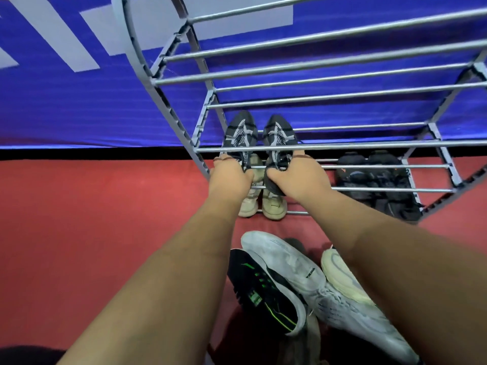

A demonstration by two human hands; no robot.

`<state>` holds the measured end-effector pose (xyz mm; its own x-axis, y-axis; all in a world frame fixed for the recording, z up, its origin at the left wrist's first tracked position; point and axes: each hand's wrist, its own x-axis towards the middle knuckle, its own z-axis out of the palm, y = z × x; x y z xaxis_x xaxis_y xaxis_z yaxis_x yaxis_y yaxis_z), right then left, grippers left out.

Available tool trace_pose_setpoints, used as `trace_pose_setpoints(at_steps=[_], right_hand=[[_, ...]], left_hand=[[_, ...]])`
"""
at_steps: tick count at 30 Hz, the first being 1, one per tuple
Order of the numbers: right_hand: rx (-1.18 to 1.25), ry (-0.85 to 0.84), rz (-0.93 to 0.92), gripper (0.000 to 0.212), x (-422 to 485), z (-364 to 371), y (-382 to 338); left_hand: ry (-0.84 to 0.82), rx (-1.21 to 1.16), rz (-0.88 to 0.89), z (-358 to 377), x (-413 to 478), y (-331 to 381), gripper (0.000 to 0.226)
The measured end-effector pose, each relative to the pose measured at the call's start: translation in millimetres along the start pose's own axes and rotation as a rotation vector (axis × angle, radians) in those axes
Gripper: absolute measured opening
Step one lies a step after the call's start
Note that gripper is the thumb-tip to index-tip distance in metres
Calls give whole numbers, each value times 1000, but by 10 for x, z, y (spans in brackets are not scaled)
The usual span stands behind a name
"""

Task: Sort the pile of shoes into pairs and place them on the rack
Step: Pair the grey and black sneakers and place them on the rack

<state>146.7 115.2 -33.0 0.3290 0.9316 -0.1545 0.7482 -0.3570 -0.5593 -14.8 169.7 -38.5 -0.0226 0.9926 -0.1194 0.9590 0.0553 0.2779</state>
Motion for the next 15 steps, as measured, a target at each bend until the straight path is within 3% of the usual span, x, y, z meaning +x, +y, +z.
trace_pose_setpoints(at_steps=[5,9,12,15], right_hand=[[-23,-39,-8,73,153,188,-28],[-4,-56,-72,76,213,283,7],[14,-96,-137,95,195,318,97],[-16,-141,-164,117,163,336,198]], left_hand=[[19,44,27,101,104,-41,68],[11,133,30,131,116,-45,69],[-20,139,27,136,105,-35,61],[-20,119,4,161,83,-76,67]])
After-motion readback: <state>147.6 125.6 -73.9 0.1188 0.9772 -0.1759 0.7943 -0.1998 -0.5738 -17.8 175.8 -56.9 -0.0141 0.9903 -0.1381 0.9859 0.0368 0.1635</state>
